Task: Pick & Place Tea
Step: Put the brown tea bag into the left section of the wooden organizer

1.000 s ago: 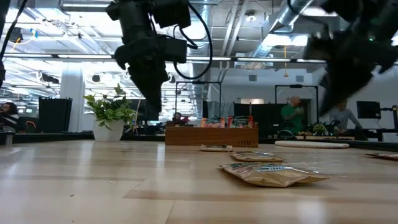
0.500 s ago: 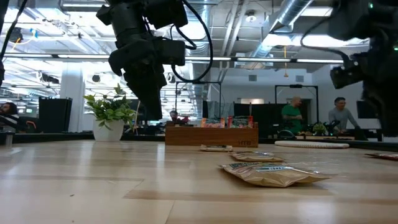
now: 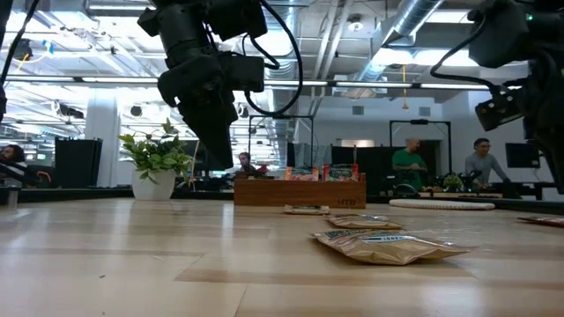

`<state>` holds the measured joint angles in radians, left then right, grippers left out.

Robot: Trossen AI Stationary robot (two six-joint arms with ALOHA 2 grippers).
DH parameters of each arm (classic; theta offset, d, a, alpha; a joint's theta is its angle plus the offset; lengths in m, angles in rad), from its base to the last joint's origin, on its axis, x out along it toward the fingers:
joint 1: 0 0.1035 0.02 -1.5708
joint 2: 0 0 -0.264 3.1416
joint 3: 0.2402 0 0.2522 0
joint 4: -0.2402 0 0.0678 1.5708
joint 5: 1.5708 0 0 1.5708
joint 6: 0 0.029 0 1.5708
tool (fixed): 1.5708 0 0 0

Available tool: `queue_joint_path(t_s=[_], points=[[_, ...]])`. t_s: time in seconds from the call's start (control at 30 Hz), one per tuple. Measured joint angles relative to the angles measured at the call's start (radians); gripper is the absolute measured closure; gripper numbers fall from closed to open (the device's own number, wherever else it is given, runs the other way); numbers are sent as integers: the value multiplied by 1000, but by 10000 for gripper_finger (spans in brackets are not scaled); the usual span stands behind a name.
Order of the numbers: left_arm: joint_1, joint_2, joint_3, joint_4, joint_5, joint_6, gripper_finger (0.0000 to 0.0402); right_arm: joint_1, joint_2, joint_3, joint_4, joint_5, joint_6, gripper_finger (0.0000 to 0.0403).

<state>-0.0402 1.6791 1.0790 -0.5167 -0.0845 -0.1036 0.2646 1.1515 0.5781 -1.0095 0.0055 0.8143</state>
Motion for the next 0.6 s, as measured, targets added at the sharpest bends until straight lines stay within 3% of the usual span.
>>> queue_joint_path(t_s=[0.6], points=[[-13,0,0,0,0,-3,401,-109,39,0,24,0,-77,290]])
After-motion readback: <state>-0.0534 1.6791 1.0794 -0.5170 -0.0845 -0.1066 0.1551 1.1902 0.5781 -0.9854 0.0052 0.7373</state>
